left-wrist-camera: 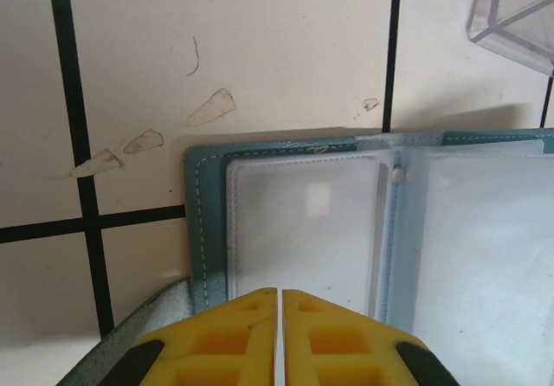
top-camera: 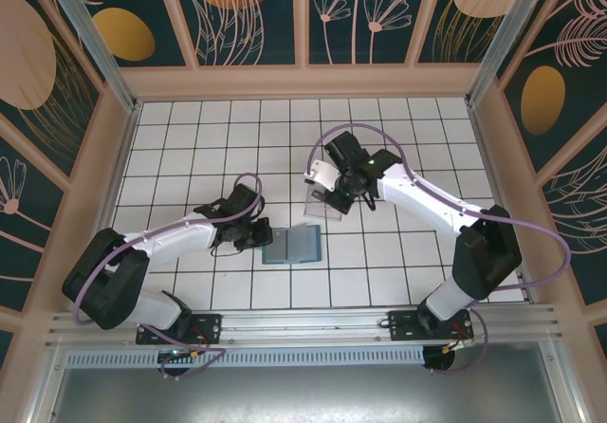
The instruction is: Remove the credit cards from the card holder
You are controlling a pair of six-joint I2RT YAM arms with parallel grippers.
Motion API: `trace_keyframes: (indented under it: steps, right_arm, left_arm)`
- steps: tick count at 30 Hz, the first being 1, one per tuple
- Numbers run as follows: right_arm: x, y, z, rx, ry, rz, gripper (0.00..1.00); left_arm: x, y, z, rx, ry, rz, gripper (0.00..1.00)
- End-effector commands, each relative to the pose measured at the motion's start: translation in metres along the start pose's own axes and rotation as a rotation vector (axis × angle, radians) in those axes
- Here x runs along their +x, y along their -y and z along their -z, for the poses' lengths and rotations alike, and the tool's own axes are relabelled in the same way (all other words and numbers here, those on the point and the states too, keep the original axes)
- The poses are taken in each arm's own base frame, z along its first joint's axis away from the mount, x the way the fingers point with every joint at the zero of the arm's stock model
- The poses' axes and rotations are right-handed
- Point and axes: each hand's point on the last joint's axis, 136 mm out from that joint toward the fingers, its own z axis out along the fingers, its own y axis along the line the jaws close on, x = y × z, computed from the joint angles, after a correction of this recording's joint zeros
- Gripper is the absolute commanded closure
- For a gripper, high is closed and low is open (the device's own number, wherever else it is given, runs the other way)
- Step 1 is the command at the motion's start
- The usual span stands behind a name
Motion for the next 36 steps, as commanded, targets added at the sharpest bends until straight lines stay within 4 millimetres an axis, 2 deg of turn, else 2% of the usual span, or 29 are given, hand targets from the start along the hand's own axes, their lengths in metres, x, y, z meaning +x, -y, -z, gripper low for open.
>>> trace_keyframes:
  steps: [1, 10, 16, 21, 36]
  right_arm:
    - [-0.004, 0.005, 0.003, -0.045, -0.015, 0.128, 1.00]
    - [-0.004, 0.017, -0.015, -0.116, -0.077, 0.164, 1.00]
    - [0.005, 0.011, -0.030, -0.210, -0.125, 0.154, 1.00]
    - [0.016, 0.014, -0.042, -0.221, -0.173, 0.148, 1.00]
    - [0.014, 0.006, -0.062, -0.327, -0.180, 0.162, 1.00]
  left_arm:
    - [0.000, 0.004, 0.003, -0.003, -0.010, -0.021, 0.88]
    - [0.001, 0.002, 0.000, -0.004, -0.012, -0.014, 0.89]
    - [0.001, 0.002, 0.001, -0.002, -0.010, -0.015, 0.88]
    - [0.002, 0.002, 0.002, -0.002, -0.009, -0.017, 0.88]
    - [0.004, 0.000, 0.004, -0.002, -0.004, -0.017, 0.88]
